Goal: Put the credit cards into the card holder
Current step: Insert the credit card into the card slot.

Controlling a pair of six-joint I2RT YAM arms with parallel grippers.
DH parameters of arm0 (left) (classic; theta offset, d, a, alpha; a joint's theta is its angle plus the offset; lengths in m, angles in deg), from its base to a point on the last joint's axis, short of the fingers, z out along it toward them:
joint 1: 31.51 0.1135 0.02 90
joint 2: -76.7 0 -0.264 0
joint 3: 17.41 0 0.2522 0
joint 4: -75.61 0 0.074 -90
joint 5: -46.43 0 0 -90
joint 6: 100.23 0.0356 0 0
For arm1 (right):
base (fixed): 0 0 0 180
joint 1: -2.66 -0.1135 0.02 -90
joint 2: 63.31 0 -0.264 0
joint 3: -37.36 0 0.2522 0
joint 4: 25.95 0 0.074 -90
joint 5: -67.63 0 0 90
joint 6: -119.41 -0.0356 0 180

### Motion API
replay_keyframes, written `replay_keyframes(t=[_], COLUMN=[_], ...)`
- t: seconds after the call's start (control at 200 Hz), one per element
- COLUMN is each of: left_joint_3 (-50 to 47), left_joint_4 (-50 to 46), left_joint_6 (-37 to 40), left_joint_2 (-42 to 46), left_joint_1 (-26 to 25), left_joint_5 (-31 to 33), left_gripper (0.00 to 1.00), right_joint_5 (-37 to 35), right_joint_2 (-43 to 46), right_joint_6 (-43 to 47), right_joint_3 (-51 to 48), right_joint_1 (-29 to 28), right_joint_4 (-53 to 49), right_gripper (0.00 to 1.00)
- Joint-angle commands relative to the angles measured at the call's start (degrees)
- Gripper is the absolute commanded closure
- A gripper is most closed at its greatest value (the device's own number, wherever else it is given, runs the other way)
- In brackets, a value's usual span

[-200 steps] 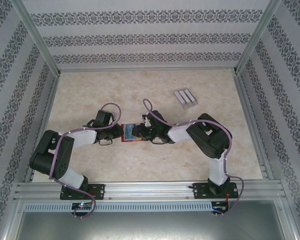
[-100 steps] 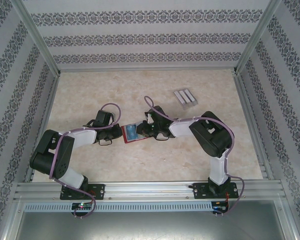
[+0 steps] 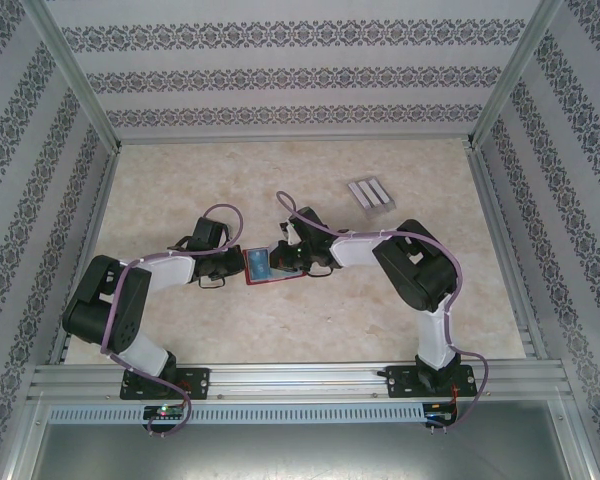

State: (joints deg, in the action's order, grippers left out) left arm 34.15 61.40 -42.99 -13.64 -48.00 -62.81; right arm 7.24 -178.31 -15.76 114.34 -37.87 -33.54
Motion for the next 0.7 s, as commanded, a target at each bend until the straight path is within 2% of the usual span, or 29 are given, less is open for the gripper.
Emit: replay_keyframes(t=[0.0, 0.16, 0.37, 0.694], left_joint_3=[0.3, 0.5, 0.7, 0.5], left_joint_4=[-1.5, -2.0, -2.7, -3.2], left_joint_6=[1.1, 1.3, 1.1, 0.8], left_joint_2=[-2.6, -2.8, -2.9, -2.0], left_joint_1=[-0.6, -0.6, -0.6, -0.6], left_joint_5=[0.0, 0.1, 1.1, 1.0], left_gripper=[0.94, 0.95, 0.95, 0.95], right_joint_5=[2.5, 0.5, -6.3, -13.8], right_joint_2=[-1.4, 0.1, 6.3, 14.3], right_joint_6=[5.1, 6.3, 6.9, 5.3], right_joint_3=[2.9, 3.2, 1.4, -5.1], right_joint_1=[-2.1, -2.3, -2.4, -2.4], right_joint_4=[-4.4, -6.4, -10.4, -11.3], right_gripper=[0.95, 0.89, 0.79, 0.75])
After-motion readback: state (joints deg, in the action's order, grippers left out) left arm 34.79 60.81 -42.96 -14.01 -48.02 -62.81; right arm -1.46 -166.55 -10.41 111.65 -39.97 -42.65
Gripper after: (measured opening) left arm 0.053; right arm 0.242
